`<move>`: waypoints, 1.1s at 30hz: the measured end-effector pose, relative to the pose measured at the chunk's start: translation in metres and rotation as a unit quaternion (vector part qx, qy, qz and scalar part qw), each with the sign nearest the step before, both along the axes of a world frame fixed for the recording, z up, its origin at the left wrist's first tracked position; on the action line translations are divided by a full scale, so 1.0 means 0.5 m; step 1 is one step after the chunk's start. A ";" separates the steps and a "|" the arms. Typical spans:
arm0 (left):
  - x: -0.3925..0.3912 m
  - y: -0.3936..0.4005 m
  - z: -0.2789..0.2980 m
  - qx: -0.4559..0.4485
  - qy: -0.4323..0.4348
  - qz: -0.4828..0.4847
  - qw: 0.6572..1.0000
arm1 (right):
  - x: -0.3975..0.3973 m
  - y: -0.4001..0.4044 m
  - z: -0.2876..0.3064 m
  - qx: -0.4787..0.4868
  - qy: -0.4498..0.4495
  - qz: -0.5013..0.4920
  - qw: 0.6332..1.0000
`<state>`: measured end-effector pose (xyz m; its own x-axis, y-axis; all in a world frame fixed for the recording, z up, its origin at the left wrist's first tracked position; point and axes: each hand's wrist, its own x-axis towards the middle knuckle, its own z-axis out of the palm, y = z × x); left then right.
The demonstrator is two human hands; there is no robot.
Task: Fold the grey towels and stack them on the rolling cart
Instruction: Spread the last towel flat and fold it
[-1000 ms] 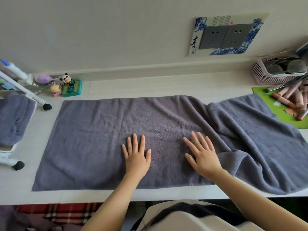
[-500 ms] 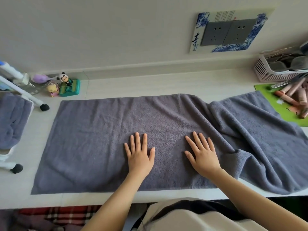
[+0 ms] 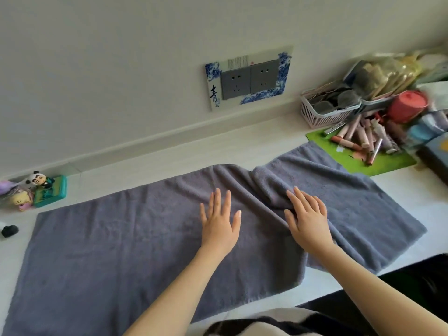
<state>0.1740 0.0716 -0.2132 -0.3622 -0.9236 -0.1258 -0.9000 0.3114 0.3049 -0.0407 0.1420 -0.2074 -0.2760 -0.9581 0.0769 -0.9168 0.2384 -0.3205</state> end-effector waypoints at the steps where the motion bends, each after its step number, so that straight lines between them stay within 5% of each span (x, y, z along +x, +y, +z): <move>1: -0.031 -0.009 0.008 -0.002 0.008 -0.012 1.000 | -0.026 0.003 0.005 -0.003 0.000 -0.021 1.000; 9: -0.258 -0.044 0.033 -0.006 0.045 -0.101 0.994 | -0.204 0.053 -0.004 0.026 -0.008 -0.155 0.988; 19: -0.488 -0.095 0.021 0.094 0.060 -0.161 0.981 | -0.384 0.072 -0.044 0.070 -0.078 -0.327 0.939; 27: -0.617 -0.129 0.011 0.154 0.128 -0.183 0.962 | -0.413 0.082 -0.074 0.013 -0.120 -0.405 0.906; 33: -0.692 -0.182 -0.020 0.159 0.066 -0.210 0.962 | -0.423 0.100 -0.090 -0.018 -0.150 -0.410 0.900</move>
